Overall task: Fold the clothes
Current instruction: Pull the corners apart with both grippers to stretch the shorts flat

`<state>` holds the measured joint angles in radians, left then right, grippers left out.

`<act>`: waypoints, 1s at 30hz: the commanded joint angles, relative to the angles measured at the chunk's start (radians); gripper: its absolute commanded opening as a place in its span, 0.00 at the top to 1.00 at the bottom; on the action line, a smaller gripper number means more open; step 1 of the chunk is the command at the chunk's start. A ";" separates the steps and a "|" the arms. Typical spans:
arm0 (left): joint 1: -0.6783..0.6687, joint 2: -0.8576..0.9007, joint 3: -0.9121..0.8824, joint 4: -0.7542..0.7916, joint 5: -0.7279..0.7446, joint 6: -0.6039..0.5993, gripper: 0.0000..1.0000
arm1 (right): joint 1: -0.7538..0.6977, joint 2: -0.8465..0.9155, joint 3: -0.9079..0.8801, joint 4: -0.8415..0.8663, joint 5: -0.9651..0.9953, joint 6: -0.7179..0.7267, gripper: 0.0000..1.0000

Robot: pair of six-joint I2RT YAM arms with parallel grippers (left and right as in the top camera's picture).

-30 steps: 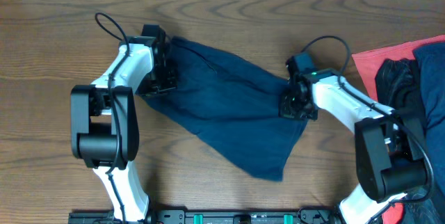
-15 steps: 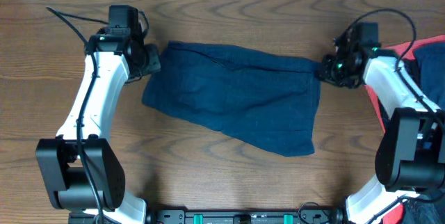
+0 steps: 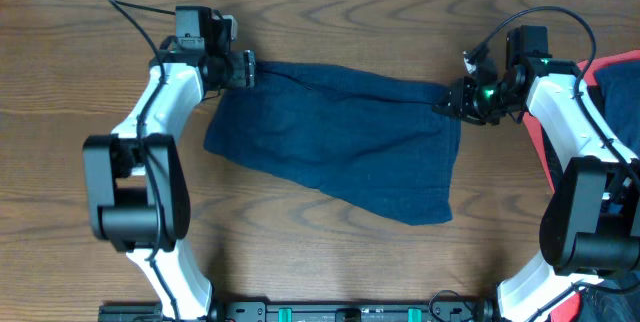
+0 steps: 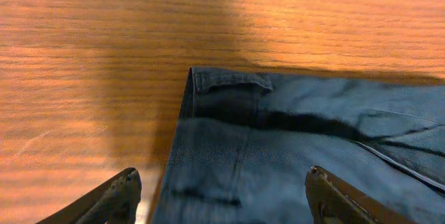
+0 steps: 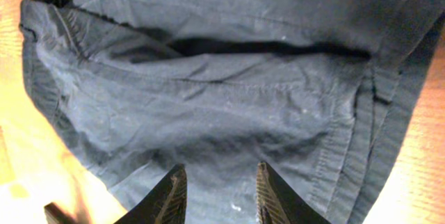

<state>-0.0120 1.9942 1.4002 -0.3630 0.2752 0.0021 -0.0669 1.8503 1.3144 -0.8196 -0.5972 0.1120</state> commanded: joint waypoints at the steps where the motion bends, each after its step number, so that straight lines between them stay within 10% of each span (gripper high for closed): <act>1: 0.000 0.048 -0.004 0.035 0.013 0.031 0.23 | -0.004 -0.011 0.012 -0.007 -0.039 -0.024 0.69; 9: 0.000 0.083 -0.004 0.055 0.008 0.032 0.43 | -0.005 -0.010 0.012 -0.007 -0.039 -0.023 0.71; 15: 0.000 0.059 0.000 -0.027 0.009 0.031 0.92 | -0.005 -0.010 0.012 -0.006 -0.024 -0.024 0.71; 30: 0.000 -0.285 0.003 -0.236 0.001 0.031 0.94 | -0.043 -0.010 0.011 0.076 0.161 0.056 0.74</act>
<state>-0.0128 1.7481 1.4002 -0.5709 0.2836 0.0273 -0.0860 1.8503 1.3144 -0.7547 -0.5301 0.1253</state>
